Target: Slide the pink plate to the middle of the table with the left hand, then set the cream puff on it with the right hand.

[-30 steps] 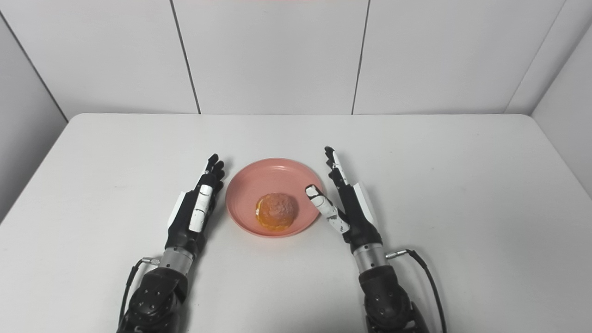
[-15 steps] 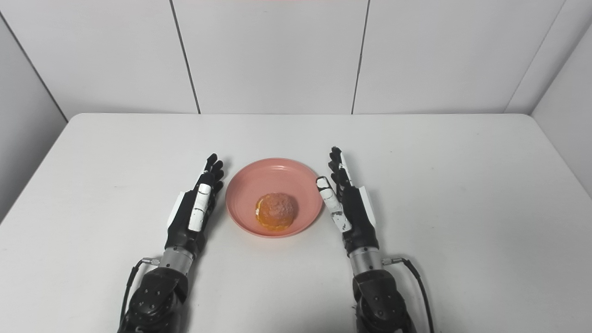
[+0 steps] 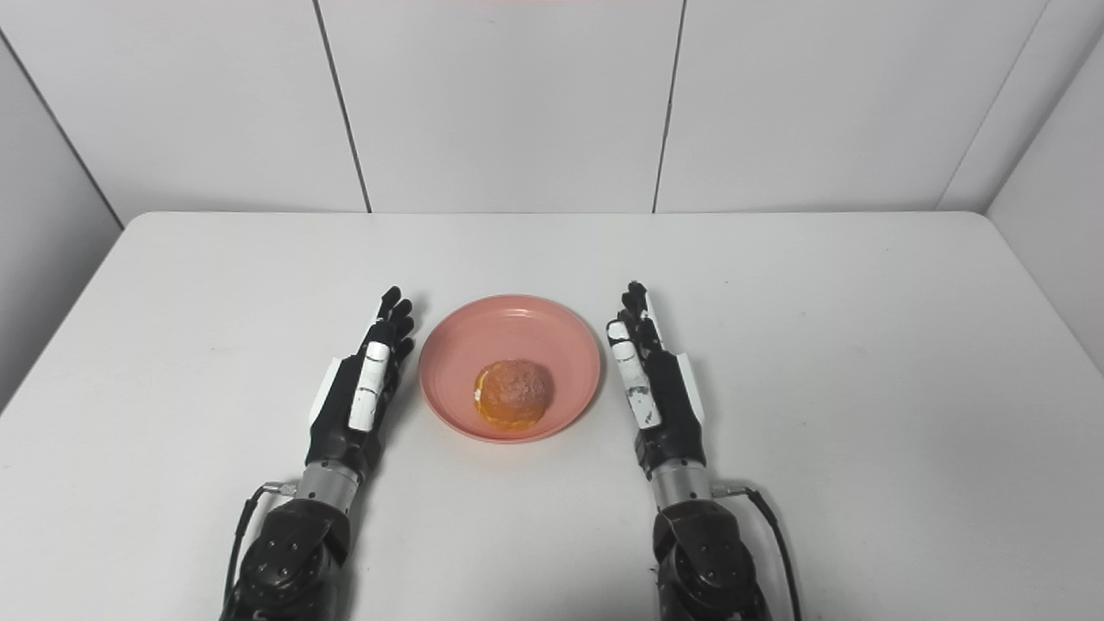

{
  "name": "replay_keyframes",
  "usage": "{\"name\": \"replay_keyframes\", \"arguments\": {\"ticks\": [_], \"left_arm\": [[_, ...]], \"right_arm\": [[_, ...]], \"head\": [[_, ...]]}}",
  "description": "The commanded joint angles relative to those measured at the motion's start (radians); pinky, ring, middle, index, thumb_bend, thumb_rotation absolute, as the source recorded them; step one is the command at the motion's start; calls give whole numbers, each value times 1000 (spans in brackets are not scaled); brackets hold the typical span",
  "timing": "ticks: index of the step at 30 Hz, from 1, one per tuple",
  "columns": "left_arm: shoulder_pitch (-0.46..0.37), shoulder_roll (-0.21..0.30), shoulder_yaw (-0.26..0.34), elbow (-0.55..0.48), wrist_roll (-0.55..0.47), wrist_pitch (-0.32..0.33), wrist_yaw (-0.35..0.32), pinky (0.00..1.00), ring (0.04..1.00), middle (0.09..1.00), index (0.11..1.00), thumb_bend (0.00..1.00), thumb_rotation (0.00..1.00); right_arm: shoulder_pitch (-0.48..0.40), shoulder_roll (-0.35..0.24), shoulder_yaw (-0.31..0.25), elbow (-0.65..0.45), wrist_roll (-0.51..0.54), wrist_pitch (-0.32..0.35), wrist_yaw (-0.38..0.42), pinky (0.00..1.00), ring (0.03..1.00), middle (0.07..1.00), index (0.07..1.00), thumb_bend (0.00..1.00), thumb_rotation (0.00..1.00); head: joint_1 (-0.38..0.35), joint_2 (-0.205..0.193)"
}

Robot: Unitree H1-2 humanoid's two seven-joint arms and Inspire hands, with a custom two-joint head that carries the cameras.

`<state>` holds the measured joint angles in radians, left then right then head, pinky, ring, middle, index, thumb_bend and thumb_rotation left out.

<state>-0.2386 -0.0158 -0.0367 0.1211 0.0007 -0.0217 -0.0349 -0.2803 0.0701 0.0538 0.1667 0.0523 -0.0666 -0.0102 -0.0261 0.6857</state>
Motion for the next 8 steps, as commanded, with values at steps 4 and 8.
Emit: {"name": "replay_keyframes", "arguments": {"ticks": [4, 8], "left_arm": [[9, -21, 15, 18, -3, -43, 31, 1000, 1000, 1000, 1000, 700, 983], [6, -25, 21, 28, 1, -53, 42, 1000, 1000, 1000, 1000, 722, 984]], "right_arm": [[-8, 5, -5, -14, 7, 36, 8, 1000, 1000, 1000, 1000, 588, 910], [-8, 4, -5, -16, 5, 54, 5, 1000, 1000, 1000, 1000, 594, 925]], "head": [[-1, 0], [-1, 0]]}}
